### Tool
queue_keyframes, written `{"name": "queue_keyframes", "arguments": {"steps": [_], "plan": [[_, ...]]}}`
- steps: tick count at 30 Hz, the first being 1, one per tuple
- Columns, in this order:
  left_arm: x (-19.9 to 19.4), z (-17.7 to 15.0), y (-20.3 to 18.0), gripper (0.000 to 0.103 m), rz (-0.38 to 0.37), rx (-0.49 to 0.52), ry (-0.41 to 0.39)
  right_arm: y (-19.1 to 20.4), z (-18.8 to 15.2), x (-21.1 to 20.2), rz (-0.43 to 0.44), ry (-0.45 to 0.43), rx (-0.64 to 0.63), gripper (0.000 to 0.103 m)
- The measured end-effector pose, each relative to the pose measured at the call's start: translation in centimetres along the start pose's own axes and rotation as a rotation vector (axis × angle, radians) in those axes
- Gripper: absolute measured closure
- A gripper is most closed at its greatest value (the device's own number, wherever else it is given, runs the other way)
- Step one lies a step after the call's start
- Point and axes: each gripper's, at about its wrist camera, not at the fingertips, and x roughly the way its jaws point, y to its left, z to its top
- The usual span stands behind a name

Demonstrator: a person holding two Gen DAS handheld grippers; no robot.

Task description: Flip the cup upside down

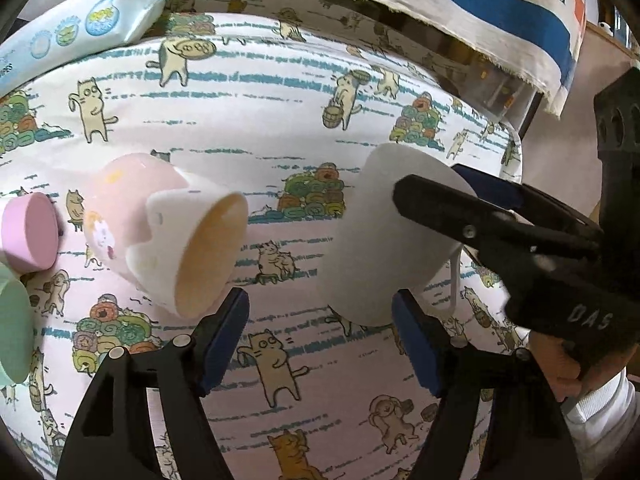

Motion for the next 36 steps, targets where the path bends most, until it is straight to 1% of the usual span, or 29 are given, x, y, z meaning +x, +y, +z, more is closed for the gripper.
{"name": "queue_keyframes", "arguments": {"steps": [6,8,10,12,14,15,17,19,23,25,27,32,36], "plan": [[-1.4,-0.1,-0.1,0.031,0.030,0.025,-0.062,-0.9,0.2,-1.9,0.014,-0.046,0.030,0.017],[-2.5,0.0,-0.4,0.031,0.043,0.039,-0.113,-1.4,0.1,-2.7,0.012,-0.066,0.042,0.017],[-4.0,0.2,-0.7,0.030,0.057,0.051,-0.175,-1.9,0.0,-4.2,-0.011,-0.106,0.043,0.014],[-5.8,0.2,-1.0,0.027,0.075,0.064,-0.246,-2.3,-0.1,-5.5,-0.037,-0.139,0.037,0.013],[-7.6,0.2,-1.3,0.017,0.106,0.079,-0.319,-2.6,-0.1,-7.0,-0.068,-0.186,0.035,0.007],[-8.3,0.1,-1.5,0.014,0.119,0.084,-0.353,-2.8,-0.1,-7.6,-0.078,-0.207,0.037,0.000],[-9.9,0.0,-2.0,0.002,0.141,0.094,-0.425,-3.0,-0.3,-9.1,-0.111,-0.263,0.044,0.000],[-11.3,-0.2,-2.4,0.001,0.155,0.098,-0.484,-3.0,-0.5,-10.1,-0.133,-0.300,0.041,0.000],[-12.8,-0.4,-2.8,0.001,0.168,0.093,-0.555,-3.0,-1.6,-11.7,-0.145,-0.363,0.048,0.000],[-13.0,-0.8,-2.8,0.001,0.176,0.085,-0.586,-3.0,-2.2,-11.6,-0.148,-0.364,0.045,0.000],[-13.0,-1.2,-2.6,0.001,0.184,0.075,-0.601,-3.0,-3.1,-11.2,-0.161,-0.348,0.035,0.000],[-11.6,-2.5,-1.9,0.001,0.186,0.043,-0.581,-3.5,-5.0,-9.8,-0.176,-0.313,0.052,0.000],[-10.3,-3.3,-2.0,0.001,0.219,0.053,-0.570,-4.1,-5.8,-9.1,-0.193,-0.312,0.073,0.000]]}}
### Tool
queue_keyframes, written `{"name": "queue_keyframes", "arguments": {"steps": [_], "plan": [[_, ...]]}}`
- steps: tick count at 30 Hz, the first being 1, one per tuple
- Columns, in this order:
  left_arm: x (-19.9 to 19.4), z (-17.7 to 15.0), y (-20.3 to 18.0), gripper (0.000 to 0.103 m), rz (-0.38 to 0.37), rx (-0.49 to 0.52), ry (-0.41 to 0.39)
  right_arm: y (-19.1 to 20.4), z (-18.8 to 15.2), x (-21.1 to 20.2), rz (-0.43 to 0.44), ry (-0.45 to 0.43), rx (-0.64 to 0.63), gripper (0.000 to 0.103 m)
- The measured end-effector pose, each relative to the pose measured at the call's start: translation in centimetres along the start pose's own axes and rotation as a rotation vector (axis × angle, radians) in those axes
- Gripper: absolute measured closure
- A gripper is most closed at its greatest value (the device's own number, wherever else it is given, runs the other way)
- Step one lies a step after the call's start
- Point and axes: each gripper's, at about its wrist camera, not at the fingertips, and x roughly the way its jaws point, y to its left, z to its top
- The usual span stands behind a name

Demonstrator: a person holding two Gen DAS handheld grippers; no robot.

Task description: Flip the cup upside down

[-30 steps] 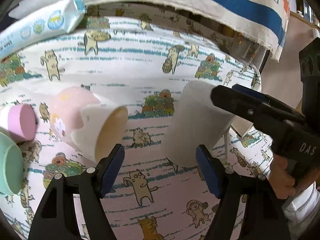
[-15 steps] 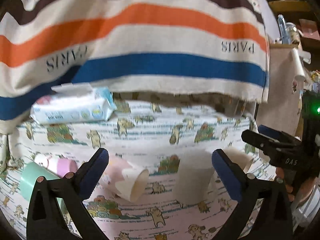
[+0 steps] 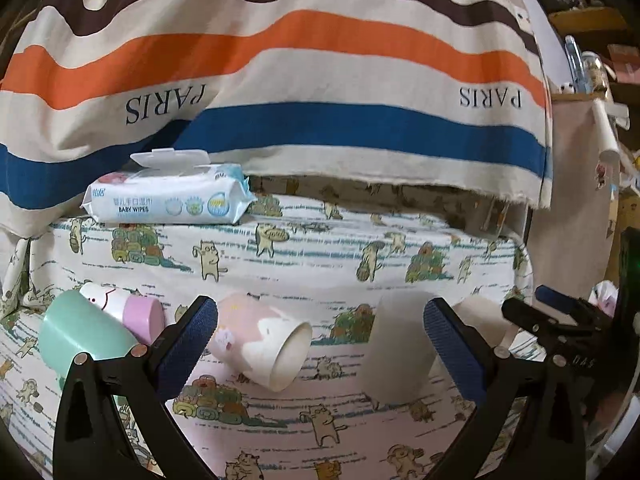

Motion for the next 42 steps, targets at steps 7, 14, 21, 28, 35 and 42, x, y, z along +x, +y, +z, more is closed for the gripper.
{"name": "queue_keyframes", "arguments": {"steps": [7,14,21,28,35,42], "plan": [[0.6,-1.3,-0.4,0.001,0.064,0.035,-0.002,0.4,-0.7,0.3,-0.028,-0.005,-0.034,0.000],[1.5,-2.0,-0.1,0.001,0.087,0.019,0.040,1.2,-1.0,0.7,-0.045,0.013,-0.076,0.000],[2.3,-2.3,-0.2,0.001,0.128,0.031,0.079,1.2,-1.1,1.3,-0.067,0.038,-0.075,0.000],[2.2,-2.3,-0.8,0.001,0.150,0.053,0.072,1.1,-1.1,0.9,-0.072,0.021,-0.069,0.000],[2.0,-2.3,-0.8,0.001,0.173,0.046,0.068,1.1,-1.0,0.9,-0.071,0.018,-0.069,0.000],[2.1,-2.3,-0.6,0.001,0.177,0.043,0.066,1.1,-1.0,0.8,-0.071,0.017,-0.069,0.000]]}}
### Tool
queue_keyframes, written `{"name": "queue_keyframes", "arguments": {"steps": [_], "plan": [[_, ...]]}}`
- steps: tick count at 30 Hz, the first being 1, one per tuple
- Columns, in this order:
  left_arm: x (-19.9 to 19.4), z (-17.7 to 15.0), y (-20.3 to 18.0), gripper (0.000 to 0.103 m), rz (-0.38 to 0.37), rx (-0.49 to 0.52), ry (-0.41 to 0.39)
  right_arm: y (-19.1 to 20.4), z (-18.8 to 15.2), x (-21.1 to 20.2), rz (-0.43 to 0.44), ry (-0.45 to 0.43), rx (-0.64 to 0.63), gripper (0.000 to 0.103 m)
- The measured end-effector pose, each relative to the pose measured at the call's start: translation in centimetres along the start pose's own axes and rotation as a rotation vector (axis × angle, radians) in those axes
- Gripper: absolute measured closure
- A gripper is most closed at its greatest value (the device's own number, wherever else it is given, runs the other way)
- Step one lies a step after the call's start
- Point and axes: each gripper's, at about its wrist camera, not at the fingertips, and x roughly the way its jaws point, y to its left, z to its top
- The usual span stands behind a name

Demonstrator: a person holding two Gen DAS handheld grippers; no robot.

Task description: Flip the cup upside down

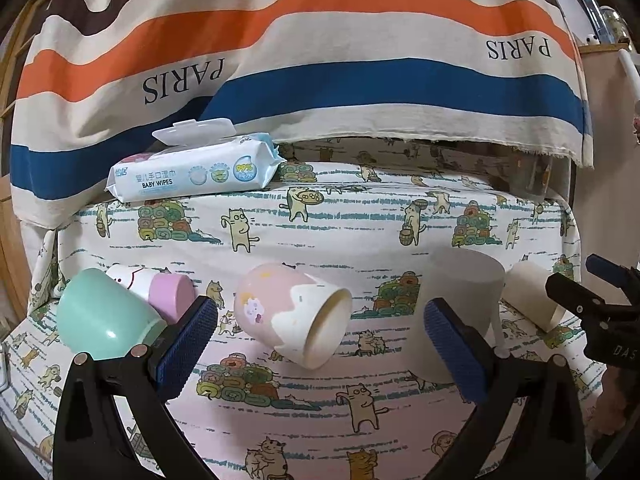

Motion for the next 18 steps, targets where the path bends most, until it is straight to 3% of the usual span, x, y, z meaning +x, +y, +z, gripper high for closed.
{"name": "queue_keyframes", "arguments": {"steps": [18], "plan": [[-0.03,-0.04,-0.07,0.001,-0.012,0.012,0.001,0.03,-0.05,0.00,0.000,0.001,0.000,0.000]]}}
